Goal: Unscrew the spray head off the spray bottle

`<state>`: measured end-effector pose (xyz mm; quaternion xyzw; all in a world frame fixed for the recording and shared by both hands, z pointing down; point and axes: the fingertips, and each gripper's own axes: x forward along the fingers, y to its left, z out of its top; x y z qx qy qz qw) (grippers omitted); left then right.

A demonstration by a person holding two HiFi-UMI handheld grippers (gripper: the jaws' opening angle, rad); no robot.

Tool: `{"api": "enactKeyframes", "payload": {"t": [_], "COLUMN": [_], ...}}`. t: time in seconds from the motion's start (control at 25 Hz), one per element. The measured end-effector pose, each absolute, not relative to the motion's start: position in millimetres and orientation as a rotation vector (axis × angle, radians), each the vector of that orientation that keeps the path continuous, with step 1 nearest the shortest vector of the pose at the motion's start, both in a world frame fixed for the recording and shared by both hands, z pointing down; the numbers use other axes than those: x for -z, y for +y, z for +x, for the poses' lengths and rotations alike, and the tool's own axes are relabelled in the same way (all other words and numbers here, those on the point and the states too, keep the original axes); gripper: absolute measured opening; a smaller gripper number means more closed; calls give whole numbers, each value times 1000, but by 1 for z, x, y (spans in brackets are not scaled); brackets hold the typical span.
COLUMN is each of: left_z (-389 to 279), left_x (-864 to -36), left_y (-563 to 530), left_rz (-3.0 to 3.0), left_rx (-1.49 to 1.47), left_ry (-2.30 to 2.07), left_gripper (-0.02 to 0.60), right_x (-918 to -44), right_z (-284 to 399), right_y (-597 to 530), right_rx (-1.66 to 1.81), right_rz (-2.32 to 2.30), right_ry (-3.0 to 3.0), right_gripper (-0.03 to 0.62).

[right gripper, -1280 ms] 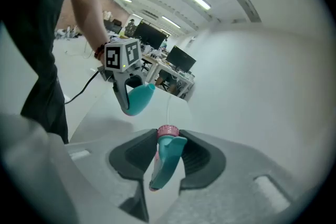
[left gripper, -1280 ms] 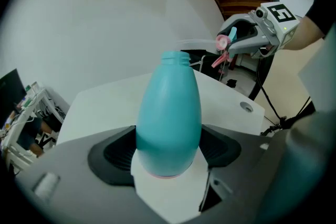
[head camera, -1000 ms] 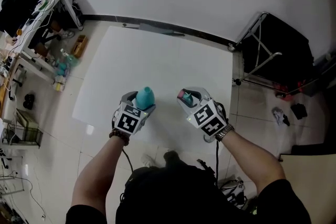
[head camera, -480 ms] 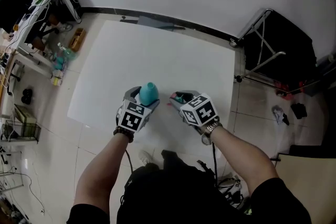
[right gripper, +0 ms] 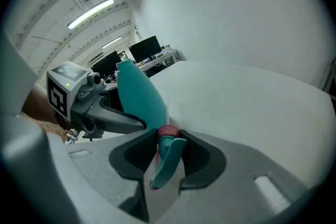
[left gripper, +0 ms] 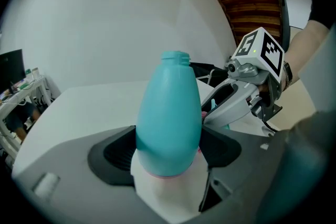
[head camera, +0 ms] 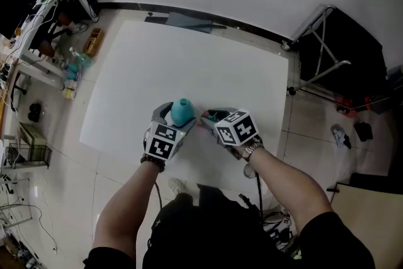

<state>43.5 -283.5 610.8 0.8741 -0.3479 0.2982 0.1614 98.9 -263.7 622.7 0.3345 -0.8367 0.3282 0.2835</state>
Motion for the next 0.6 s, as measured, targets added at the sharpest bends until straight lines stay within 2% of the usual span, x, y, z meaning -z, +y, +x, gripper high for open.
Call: {"api": "enactKeyframes", "payload": {"t": [0.44,0.6], "left_z": [46,48], "left_x": [-619,-620], "left_y": [-288,-287], "left_rz": [2494,2495], "left_rx": [-843,-848], "left_ry": [-999,-988], "left_gripper": [405,407], "right_x": [-635,-637], "right_z": [100,102], "right_y": [-274,-276], "right_rx": [-932,-872], "right_rz": [868,872], "right_ry": [-2249,-2241], "right_gripper": [135,178]}}
